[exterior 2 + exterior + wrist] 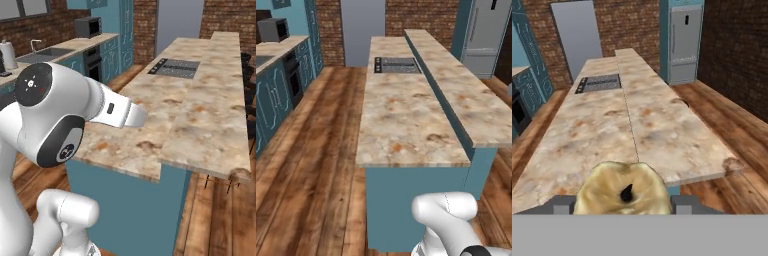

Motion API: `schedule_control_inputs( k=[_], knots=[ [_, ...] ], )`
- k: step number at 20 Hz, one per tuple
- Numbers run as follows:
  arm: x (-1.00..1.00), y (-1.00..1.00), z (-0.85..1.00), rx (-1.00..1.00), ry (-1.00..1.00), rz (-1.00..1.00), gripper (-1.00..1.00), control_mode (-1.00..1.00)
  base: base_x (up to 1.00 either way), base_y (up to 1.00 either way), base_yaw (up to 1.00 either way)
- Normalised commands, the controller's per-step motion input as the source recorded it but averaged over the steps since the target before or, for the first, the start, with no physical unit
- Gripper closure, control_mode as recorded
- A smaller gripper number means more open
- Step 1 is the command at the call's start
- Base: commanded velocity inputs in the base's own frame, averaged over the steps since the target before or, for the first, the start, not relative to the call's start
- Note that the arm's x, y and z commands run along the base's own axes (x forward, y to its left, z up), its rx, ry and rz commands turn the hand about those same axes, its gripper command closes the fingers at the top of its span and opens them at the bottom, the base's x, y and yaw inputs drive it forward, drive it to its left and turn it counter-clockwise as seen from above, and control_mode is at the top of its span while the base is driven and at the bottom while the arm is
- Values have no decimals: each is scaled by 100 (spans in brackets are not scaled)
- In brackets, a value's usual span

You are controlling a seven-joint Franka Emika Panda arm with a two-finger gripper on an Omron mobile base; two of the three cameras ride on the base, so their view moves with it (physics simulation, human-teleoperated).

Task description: Get the candle and the liquor from the cabinet and move them to the dining counter.

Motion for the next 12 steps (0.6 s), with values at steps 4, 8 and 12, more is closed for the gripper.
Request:
schedule_control_inputs(
  k=[4,8,12],
  knots=[
    [0,0,0,0,0,0,100,100,-6,-49,-1],
    [0,0,0,0,0,0,100,100,0,-44,8],
    [0,0,0,0,0,0,100,100,-3,-49,13]
  ],
)
